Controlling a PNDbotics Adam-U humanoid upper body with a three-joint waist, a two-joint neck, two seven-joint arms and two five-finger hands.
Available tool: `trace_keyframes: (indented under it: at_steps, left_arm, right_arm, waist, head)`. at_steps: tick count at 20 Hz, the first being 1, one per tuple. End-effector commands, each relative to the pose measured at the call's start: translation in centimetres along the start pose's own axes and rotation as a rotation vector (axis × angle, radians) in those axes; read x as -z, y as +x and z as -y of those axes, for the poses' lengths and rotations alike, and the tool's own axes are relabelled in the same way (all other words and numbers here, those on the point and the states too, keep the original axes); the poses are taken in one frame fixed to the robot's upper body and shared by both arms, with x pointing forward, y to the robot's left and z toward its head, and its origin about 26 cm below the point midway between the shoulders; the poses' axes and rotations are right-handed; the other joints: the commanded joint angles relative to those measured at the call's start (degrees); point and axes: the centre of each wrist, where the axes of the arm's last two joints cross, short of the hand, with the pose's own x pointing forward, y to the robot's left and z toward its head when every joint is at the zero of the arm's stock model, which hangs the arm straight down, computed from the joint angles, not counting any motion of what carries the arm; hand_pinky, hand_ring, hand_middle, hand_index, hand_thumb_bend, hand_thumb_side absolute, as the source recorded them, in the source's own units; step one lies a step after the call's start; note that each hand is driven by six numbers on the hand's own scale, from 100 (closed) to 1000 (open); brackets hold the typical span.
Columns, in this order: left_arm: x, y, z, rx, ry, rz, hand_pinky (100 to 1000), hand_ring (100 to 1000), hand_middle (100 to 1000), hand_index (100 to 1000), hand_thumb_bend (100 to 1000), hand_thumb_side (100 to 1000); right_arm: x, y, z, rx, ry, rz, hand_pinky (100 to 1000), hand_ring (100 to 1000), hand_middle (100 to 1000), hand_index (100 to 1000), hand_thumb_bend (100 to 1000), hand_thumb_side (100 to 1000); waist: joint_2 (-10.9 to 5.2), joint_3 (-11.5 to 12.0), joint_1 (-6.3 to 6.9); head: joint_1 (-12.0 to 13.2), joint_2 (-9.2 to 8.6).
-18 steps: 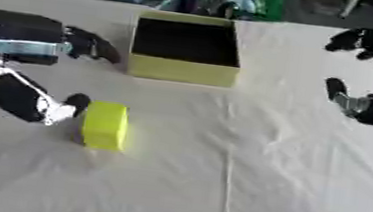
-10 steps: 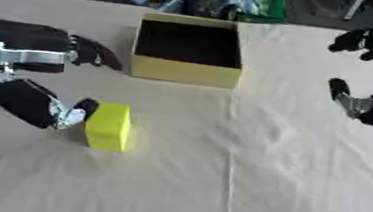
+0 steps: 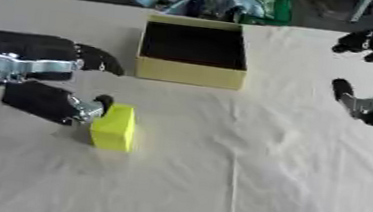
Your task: Pick up objects on the table and place them in the box.
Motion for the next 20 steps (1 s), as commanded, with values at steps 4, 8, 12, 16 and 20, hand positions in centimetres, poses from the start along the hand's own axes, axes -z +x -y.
trace_keyframes:
  at_steps: [4, 8, 12, 16, 20]
  left_arm:
    - [-0.3, 0.3, -0.1, 0.005, -0.045, -0.042, 971, 981, 997, 1000, 100, 318]
    - [-0.1, 0.3, 0.4, 0.007, -0.062, -0.053, 975, 983, 999, 1000, 109, 281]
    - [0.2, 0.5, 0.6, 0.021, -0.069, -0.044, 977, 985, 1000, 1000, 132, 398]
    - [0.5, 0.7, 1.0, 0.032, -0.086, -0.044, 974, 986, 1000, 1000, 173, 397]
    - [0.7, 0.8, 1.5, 0.028, -0.098, -0.060, 968, 985, 1000, 1000, 192, 446]
  right_arm:
    - [-0.2, 0.4, 0.9, -0.024, -0.027, 0.002, 823, 890, 885, 868, 100, 317]
    - [-0.2, 0.4, 0.9, -0.023, -0.028, 0.000, 823, 890, 884, 868, 100, 318]
    - [-0.2, 0.4, 0.8, -0.021, -0.026, 0.000, 822, 889, 883, 868, 100, 318]
    - [-0.2, 0.4, 0.8, -0.019, -0.027, -0.001, 821, 888, 881, 867, 100, 318]
    - [-0.1, 0.4, 0.8, -0.016, -0.027, -0.001, 820, 888, 880, 867, 100, 318]
  waist:
    - [-1.94, 0.17, 0.81]
    - [-1.91, 0.23, 0.81]
    - [-1.88, 0.28, 0.84]
    - [-1.83, 0.24, 0.95]
    - [-1.77, 0.11, 1.03]
  head:
    - [0.35, 0.43]
    - [0.43, 0.40]
    - [0.42, 0.39]
    - [0.50, 0.37]
    - [0.55, 0.38]
